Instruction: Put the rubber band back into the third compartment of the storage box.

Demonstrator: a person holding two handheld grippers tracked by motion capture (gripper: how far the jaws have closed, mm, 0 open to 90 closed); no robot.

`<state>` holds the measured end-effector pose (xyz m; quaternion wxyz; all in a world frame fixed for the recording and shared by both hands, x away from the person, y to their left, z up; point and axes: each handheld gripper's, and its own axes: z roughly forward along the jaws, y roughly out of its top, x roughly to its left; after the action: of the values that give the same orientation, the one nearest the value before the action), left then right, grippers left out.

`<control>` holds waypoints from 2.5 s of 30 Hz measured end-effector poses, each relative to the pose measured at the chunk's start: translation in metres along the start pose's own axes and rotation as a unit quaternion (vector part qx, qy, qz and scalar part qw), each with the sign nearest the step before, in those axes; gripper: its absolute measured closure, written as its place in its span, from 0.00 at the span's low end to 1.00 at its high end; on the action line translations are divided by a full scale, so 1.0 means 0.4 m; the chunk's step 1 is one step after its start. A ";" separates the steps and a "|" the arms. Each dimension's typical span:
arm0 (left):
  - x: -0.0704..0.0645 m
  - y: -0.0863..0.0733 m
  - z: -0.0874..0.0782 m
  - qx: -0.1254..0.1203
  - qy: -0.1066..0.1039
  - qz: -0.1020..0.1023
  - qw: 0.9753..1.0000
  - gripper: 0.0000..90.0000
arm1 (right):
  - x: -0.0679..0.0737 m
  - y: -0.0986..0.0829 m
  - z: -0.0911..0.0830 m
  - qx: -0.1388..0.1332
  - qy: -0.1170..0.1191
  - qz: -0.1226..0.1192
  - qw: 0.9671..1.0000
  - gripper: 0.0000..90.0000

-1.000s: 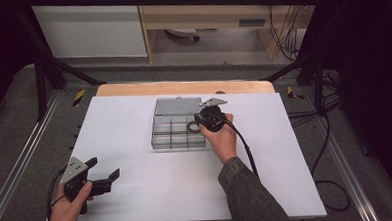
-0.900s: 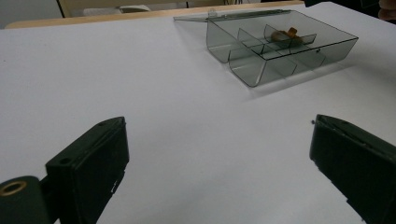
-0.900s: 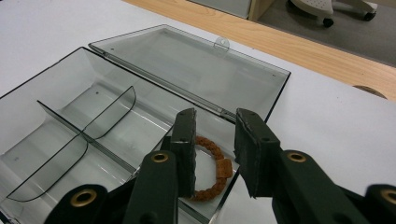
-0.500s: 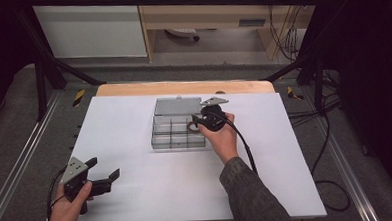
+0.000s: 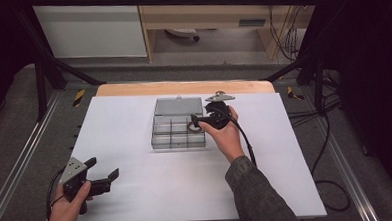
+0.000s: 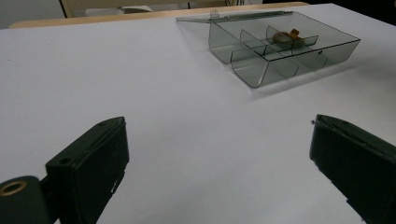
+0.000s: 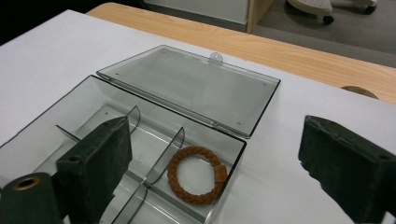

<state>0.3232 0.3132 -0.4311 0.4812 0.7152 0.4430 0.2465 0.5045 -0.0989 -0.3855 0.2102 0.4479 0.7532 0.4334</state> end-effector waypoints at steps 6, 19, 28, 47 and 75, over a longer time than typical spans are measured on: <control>-0.002 0.000 0.001 0.001 -0.001 0.001 1.000 0.05 | -0.003 0.005 -0.019 -0.005 0.008 -0.008 1.000 0.08; -0.001 -0.002 0.001 0.001 0.000 -0.002 1.000 0.05 | -0.018 0.024 -0.073 -0.038 0.016 -0.006 0.999 0.10; -0.001 -0.002 0.002 0.001 -0.001 -0.002 1.000 0.05 | -0.040 0.031 -0.116 -0.056 0.012 -0.004 0.998 0.11; -0.003 0.000 -0.001 -0.003 -0.004 -0.002 1.000 0.05 | -0.088 0.042 -0.218 -0.089 0.021 0.000 0.996 0.05; 0.001 -0.003 0.001 -0.003 0.002 -0.005 1.000 0.05 | -0.153 -0.095 -0.352 -0.121 -0.006 -0.021 0.992 0.08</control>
<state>0.3231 0.3136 -0.4324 0.4843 0.7108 0.4466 0.2466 0.4178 -0.2253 -0.3464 0.2763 0.4059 0.7030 0.5145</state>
